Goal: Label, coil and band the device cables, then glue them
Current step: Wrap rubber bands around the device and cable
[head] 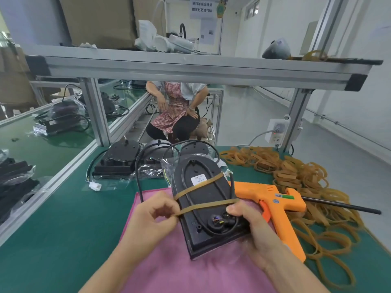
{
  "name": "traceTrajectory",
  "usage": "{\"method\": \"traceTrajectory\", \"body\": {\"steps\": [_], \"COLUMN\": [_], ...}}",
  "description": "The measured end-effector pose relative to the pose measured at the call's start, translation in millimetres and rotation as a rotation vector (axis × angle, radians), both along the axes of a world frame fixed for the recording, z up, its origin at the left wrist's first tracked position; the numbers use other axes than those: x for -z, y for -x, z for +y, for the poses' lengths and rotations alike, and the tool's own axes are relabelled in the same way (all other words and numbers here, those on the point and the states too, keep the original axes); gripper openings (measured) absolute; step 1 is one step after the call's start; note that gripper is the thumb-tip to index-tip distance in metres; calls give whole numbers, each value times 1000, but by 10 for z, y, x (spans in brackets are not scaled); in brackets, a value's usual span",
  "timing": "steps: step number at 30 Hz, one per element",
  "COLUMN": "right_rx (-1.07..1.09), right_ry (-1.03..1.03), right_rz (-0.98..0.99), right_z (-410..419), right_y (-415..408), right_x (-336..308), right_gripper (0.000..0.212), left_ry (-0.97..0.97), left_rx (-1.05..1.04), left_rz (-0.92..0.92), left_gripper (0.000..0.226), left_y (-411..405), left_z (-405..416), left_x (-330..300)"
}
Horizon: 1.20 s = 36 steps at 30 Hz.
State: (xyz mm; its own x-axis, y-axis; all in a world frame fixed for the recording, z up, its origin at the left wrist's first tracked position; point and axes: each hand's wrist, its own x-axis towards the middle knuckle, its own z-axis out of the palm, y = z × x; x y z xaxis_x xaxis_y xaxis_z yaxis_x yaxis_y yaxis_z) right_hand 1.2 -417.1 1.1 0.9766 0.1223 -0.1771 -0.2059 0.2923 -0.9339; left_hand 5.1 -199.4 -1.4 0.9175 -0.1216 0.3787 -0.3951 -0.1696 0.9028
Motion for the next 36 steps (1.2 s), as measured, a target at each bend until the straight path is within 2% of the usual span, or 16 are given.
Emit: {"method": "traceTrajectory", "body": {"steps": [2,3,5,7,9,12,15,20,22,24,26,31,34,36], "right_rx": [25,41,14,-77,-142,-162,-135,-238,-164,35,102,-257,-185,-135], "right_ry": [-20,-8,62,180,282,338,345,499,600,675,669,567,442,362], "right_rz": [-81,-122,-170,-189,-186,-155,-113,-75,-103,-174,-196,-94,-148,-158], "right_z": [36,45,65,80,57,-30,-104,-181,-231,-370,-461,-84,105,129], "right_y": [-16,-30,-26,-9,11,-30,-101,-177,-264,-372,-371,-168,-130,-107], "right_x": [-18,-35,-93,-126,-173,-230,-233,-338,-429,-477,-492,-232,-117,-66], "right_gripper": [34,30,36,49,52,63,56,52,50,53,52,49,37,33], "left_ry": [362,499,623,598,554,557,517,544,586,613,623,570,529,546], "left_rx": [30,35,94,128,90,111,137,182,191,158,124,71,82,118], "left_rz": [229,348,510,562,587,600,598,653,687,683,665,607,593,608], "left_gripper": [37,48,64,69,74,70,68,67,65,63,69,75,74,66], "left_y": [18,30,56,66,55,55,52,53,59,58,55,40,37,17], "left_z": [-27,-73,-217,-361,-410,-363,-328,-307,-292,-229,-132,-164,-226,-225], "left_x": [15,29,13,-40,-55,-53,-27,45,65,94,120,171,150,126]}}
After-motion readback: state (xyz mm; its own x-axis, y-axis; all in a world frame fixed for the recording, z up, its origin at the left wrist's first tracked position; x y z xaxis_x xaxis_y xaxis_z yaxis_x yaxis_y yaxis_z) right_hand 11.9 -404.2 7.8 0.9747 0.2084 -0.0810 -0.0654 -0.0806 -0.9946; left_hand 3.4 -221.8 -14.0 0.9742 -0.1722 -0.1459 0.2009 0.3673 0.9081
